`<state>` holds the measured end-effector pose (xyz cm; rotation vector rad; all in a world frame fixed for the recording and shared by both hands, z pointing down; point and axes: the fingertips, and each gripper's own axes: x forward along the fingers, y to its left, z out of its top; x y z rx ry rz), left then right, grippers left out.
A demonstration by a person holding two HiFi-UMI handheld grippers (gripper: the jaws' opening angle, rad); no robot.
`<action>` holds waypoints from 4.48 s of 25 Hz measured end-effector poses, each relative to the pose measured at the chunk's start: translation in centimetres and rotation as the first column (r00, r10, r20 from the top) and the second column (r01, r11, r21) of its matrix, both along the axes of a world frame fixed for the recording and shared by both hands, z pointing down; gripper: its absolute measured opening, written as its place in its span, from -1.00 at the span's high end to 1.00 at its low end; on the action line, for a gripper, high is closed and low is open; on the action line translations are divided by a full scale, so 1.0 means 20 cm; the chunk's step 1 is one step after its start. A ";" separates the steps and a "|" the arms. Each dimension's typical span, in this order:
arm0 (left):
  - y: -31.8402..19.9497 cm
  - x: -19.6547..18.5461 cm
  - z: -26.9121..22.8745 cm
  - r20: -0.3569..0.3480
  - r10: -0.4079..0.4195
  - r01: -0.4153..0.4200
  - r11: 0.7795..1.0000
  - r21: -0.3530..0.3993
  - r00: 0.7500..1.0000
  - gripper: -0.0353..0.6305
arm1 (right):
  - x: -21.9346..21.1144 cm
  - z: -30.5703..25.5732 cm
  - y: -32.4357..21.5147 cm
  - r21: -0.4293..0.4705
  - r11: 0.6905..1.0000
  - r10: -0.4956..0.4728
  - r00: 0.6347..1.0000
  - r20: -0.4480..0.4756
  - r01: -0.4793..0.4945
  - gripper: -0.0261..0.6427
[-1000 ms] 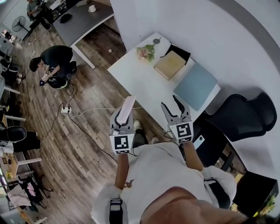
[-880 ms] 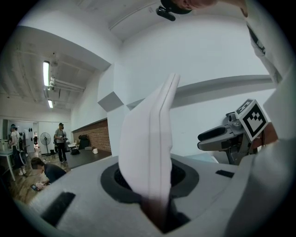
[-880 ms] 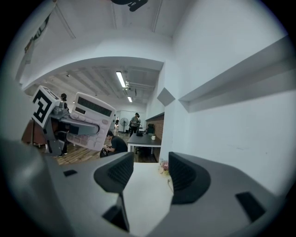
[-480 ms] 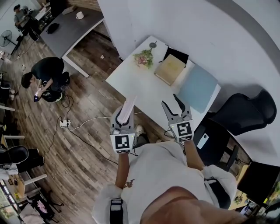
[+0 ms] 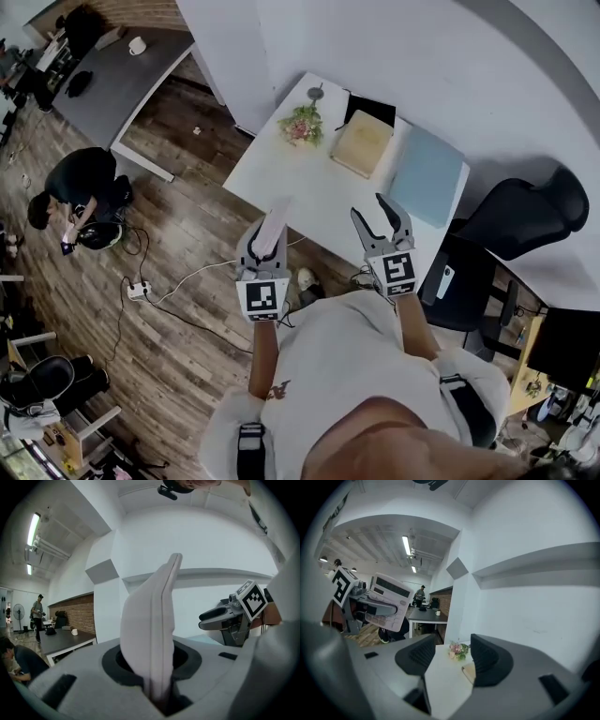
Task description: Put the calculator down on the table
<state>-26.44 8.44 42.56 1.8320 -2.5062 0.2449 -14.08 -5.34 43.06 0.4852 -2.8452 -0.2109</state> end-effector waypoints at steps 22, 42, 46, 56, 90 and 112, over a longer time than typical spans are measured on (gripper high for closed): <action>-0.53 -0.06 0.51 -0.219 0.244 -0.282 0.945 -0.164 0.945 0.57 | -0.05 0.47 -0.28 -0.135 0.982 0.105 0.978 -0.178 -0.130 0.23; -0.81 0.22 1.04 -0.478 0.240 -0.426 0.842 -0.331 0.845 0.57 | 0.13 0.91 -0.41 -0.326 0.937 0.039 0.964 -0.263 -0.127 0.20; -0.84 0.25 1.13 -0.520 0.217 -0.434 0.834 -0.341 0.826 0.56 | 0.14 0.99 -0.41 -0.344 0.932 0.009 0.959 -0.285 -0.111 0.20; -0.95 0.35 1.32 -0.641 0.249 -0.551 0.769 -0.325 0.726 0.56 | 0.15 1.16 -0.41 -0.392 0.904 0.029 0.937 -0.347 -0.173 0.20; -1.13 0.59 1.65 -0.815 0.289 -0.786 0.545 -0.292 0.503 0.54 | 0.26 1.39 -0.41 -0.432 0.805 0.184 0.863 -0.470 -0.407 0.21; -1.18 0.55 1.74 -0.789 0.190 -0.758 0.475 -0.447 0.584 0.40 | 0.25 1.39 -0.41 -0.443 0.785 0.206 0.857 -0.472 -0.433 0.21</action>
